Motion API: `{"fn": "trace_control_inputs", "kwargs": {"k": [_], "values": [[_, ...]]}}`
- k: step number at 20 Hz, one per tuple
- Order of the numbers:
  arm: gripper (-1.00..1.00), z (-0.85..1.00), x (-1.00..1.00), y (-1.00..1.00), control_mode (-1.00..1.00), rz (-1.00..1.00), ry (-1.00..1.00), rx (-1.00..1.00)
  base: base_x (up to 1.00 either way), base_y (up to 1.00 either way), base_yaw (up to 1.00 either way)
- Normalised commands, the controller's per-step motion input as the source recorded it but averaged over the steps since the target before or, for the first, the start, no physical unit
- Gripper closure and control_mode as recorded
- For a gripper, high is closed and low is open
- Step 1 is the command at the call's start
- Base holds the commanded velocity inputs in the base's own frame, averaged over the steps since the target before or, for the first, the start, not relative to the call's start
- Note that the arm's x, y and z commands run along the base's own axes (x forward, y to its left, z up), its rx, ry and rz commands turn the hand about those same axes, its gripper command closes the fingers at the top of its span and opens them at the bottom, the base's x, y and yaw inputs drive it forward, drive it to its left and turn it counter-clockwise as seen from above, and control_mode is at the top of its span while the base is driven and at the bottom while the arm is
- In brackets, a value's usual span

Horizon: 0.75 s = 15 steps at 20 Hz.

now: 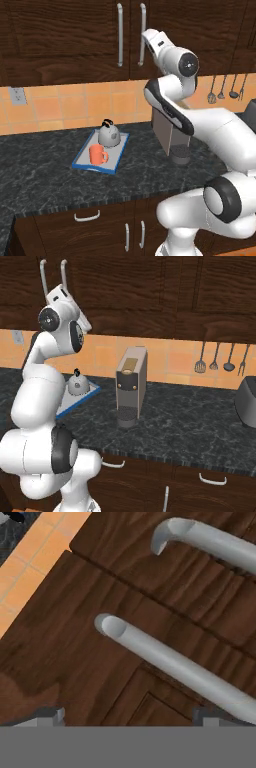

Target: Pick the kettle from the counter and place it on the tray. Then pick the mug from the cabinet and place it on the tray. Then close the cabinet doors.

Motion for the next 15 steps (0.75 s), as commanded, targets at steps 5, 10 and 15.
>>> {"fn": "trace_control_inputs", "kwargs": {"k": [5,10,15], "values": [[-1.0,-0.21,0.54,0.0,-1.0,-0.19,0.11,-0.11,0.0,0.0,0.0],[-1.0,-0.29,0.57,0.0,-1.0,-0.19,0.09,-0.08,0.0,0.0,0.0],[-1.0,-0.26,0.27,-0.02,-1.0,-0.13,0.06,-0.01,0.0,0.0,0.0]]}}
